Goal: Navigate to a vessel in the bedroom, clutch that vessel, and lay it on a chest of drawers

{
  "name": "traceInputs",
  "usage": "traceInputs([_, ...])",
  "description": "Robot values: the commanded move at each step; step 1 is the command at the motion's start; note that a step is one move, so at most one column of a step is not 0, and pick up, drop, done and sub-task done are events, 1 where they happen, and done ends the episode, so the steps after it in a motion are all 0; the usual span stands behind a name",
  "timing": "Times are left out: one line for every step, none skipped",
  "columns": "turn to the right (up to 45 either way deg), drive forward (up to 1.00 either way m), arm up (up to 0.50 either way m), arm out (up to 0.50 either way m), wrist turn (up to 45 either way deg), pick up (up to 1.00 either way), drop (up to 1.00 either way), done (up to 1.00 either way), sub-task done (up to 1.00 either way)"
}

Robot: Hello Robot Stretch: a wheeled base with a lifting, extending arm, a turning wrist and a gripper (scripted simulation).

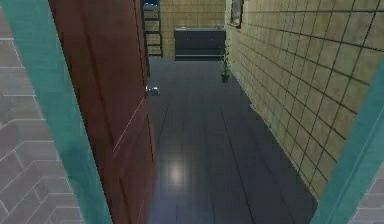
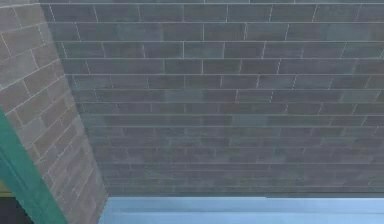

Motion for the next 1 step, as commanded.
traceInputs([0.0, 0.10, 0.00, 0.00, 0.0, 0.00, 0.00, 0.00, 0.00])
